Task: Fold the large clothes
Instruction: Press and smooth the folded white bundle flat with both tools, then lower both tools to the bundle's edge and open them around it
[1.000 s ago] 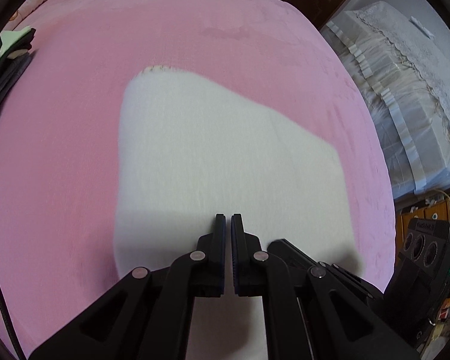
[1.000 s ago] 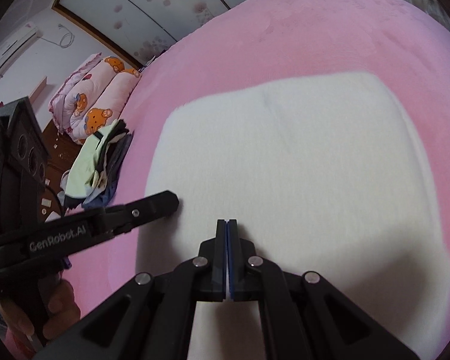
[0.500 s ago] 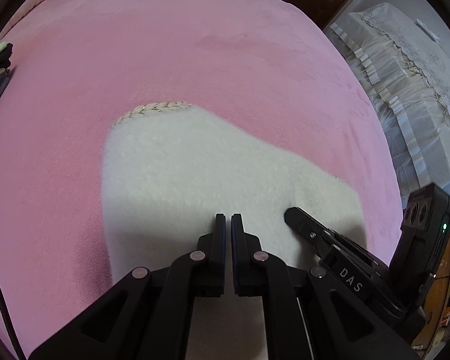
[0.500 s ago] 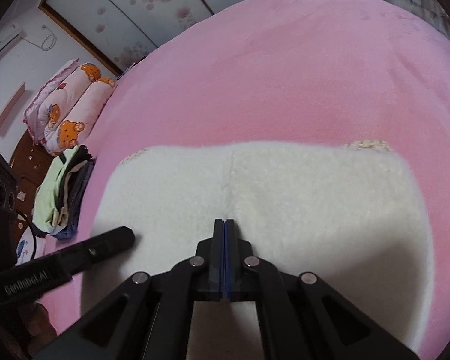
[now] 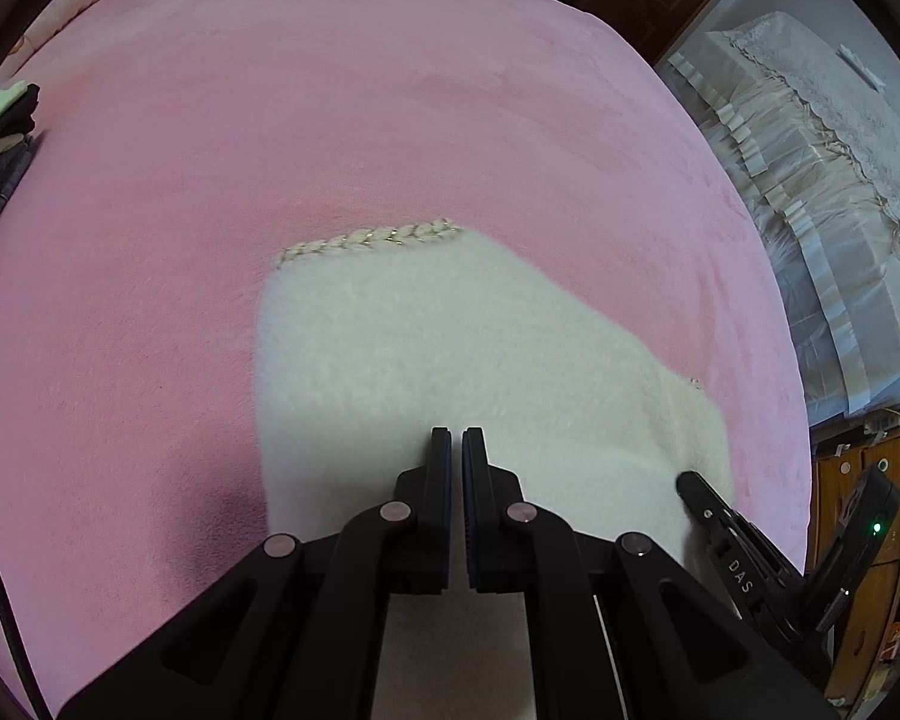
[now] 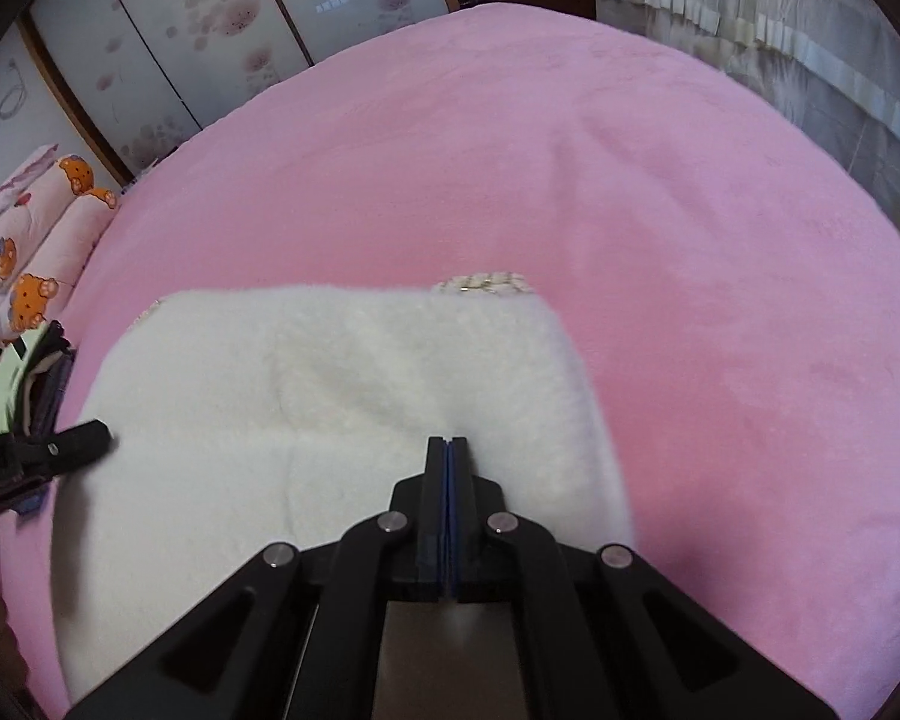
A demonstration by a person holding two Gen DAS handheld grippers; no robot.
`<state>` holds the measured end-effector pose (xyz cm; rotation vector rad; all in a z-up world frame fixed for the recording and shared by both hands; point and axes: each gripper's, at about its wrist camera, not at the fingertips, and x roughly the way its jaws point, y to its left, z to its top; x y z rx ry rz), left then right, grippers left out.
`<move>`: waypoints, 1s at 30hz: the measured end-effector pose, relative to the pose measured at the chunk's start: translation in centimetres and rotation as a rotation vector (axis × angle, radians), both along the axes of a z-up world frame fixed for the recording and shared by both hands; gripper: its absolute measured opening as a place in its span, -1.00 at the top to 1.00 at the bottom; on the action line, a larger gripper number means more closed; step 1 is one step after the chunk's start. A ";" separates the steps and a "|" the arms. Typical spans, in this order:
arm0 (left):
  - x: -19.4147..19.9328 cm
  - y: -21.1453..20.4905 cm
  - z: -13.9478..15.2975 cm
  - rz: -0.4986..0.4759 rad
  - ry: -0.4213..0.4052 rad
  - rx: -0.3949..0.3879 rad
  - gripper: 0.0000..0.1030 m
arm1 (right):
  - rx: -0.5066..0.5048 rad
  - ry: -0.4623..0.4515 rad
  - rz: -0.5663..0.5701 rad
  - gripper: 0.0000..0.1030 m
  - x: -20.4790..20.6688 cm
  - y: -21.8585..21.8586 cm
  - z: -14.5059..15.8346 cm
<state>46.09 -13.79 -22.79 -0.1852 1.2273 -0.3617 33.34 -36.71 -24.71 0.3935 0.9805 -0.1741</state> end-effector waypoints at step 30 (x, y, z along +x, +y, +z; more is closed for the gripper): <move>-7.9 7.5 5.3 0.179 -0.115 0.183 0.65 | -0.002 0.064 -0.219 1.00 -11.0 -7.9 6.1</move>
